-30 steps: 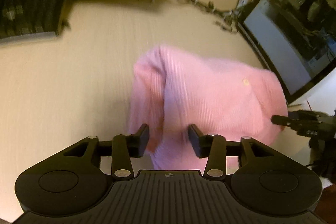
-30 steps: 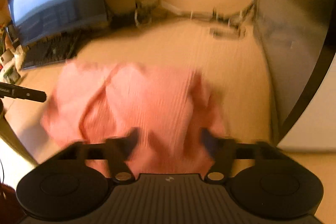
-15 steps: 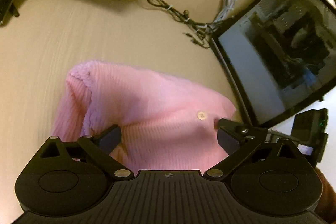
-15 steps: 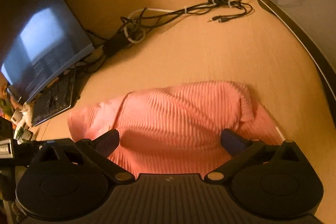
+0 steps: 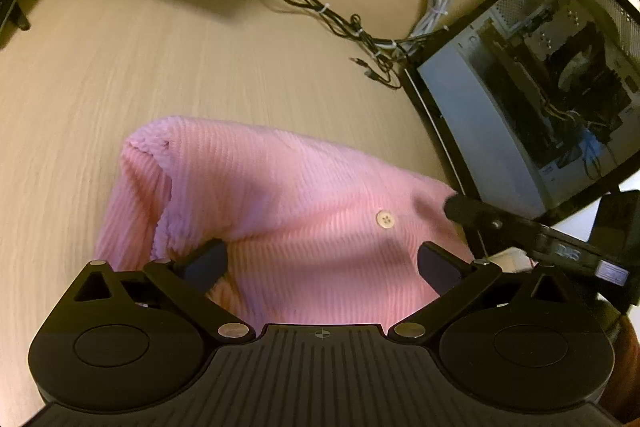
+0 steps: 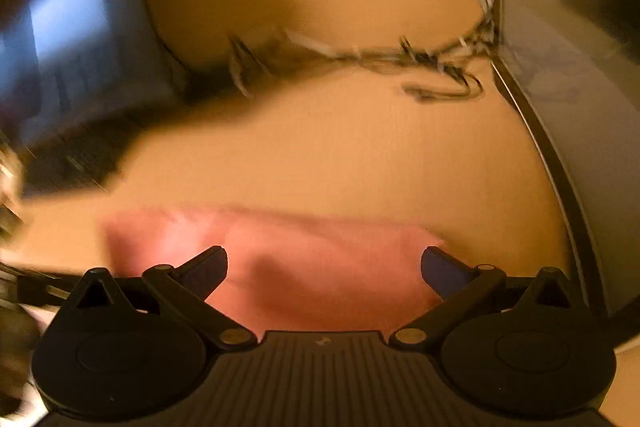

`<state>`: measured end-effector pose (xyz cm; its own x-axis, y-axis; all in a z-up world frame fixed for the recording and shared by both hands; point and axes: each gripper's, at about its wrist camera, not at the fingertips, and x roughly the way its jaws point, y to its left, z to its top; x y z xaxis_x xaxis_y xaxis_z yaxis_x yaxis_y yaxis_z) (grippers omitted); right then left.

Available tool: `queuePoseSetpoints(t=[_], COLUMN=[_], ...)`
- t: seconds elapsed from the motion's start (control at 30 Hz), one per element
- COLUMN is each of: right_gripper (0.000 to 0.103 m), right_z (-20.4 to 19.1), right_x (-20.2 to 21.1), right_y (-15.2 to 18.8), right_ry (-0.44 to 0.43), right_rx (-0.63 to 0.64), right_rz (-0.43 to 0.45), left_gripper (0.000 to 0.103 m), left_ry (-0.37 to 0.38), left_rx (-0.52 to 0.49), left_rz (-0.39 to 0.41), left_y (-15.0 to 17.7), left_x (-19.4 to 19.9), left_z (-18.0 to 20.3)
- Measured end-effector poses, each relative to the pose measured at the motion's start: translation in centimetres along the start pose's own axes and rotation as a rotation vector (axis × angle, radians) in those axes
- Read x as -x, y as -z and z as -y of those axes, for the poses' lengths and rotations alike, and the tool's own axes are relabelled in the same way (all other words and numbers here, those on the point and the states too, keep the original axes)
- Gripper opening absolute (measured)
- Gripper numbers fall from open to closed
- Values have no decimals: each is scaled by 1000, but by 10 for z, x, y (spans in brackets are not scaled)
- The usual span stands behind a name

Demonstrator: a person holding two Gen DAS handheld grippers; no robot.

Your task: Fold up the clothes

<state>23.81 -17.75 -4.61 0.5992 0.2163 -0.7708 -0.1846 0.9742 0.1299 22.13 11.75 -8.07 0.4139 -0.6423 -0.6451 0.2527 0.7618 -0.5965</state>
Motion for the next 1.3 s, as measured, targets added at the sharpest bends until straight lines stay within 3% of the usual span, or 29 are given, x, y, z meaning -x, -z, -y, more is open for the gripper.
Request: queuePoseSetpoints(t=[0.17,0.33,0.43,0.5,0.63,0.7,0.8,0.93,1.07,1.13,1.2,1.3], right_gripper=[103,103,103,103,103,103,103,103,103,103,103,103], right_z=[-17,-3,-2,-1,-4,-6,-9,-6,-1,-2,-8,-16], right_x=[-10,-7,-4,3,35,37,7,-1,7,8,7,3], right_y=[20,27,24,18,9,3,2,11,11,14,16,19], right_ry=[93,55,31,16,83,158,282,266,222,231,260,285], right_rx=[102,-19,-16,-22,4,37,116,112,102,128,161,198], right_rz=[62,65,29,5,140,179,96,78,54,57,58,46], left_gripper=[103,103,103,103,103,103,103,103,103,103,103,103], left_ry=[15,166,104,101,95,91,83,56,-15,19,69,25], left_rx=[-69,-155,-108,-63,12,-16,-40,-27,-119,-139,-141,-92], left_rz=[13,71,48,26,-15,-21,-19,29,111,114,115,103], left_y=[-4,-12,-25,-32,-48,-57,-73,-87,-80,-77,-77,-83], left_x=[14,25,4,-6,-27,-31,-37,-20,13,20,17,-13], left_z=[17,36,23,9,-16,-17,-18,-11,-5,-7,-8,-18])
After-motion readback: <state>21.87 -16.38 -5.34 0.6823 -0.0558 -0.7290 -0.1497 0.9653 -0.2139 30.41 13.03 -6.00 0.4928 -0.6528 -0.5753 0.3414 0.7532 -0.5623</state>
